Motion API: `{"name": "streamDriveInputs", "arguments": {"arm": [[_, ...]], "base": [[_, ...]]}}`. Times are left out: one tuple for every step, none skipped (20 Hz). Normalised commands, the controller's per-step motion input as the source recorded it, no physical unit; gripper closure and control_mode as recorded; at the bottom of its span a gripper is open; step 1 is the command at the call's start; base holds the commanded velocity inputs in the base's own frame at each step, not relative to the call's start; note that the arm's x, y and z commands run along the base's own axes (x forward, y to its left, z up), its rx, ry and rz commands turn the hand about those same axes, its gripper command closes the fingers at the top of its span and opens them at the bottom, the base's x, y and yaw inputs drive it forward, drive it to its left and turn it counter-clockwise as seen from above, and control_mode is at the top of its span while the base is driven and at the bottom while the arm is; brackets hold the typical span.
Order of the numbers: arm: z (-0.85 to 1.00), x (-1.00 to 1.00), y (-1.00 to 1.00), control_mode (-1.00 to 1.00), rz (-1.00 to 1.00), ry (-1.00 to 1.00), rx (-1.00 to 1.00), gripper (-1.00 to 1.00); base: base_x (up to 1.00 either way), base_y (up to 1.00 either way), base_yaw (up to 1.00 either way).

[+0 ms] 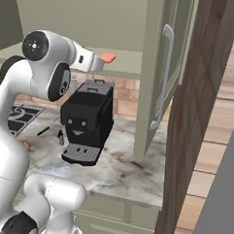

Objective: Pick the bar soap and bar soap from the cabinet and place them on the counter.

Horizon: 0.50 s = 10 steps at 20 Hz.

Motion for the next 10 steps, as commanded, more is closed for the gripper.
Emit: {"name": "streamDriveInputs", "arguments": {"arm": [[0.00, 0.13, 0.00, -1.00, 0.00, 0.03, 0.00, -1.00], [0.00, 0.12, 0.00, -1.00, 0.00, 0.03, 0.00, -1.00], [0.00, 0.12, 0.00, -1.00, 0.00, 0.04, 0.00, -1.00], [0.00, 0.11, 0.00, -1.00, 0.00, 0.03, 0.00, -1.00], [0.00, 0.12, 0.00, -1.00, 0.00, 0.04, 0.00, -1.00], [0.00, 0.11, 0.00, -1.00, 0.00, 0.05, 0.00, -1.00], [0.00, 0.10, 0.00, -1.00, 0.00, 0.05, 0.00, -1.00], [0.00, 0.09, 0.00, -1.00, 0.00, 0.05, 0.00, -1.00], [0.00, 0.08, 0.00, -1.00, 0.00, 0.04, 0.00, -1.00], [0.00, 0.04, 0.00, -1.00, 0.00, 0.02, 0.00, -1.00]], "base": [[0.00, 0.00, 0.00], [0.00, 0.00, 0.00], [0.00, 0.00, 0.00], [0.00, 0.00, 0.00], [0.00, 0.00, 0.00], [0.00, 0.00, 0.00], [0.00, 0.00, 0.00], [0.00, 0.00, 0.00], [0.00, 0.00, 0.00], [0.00, 0.00, 0.00]]}}
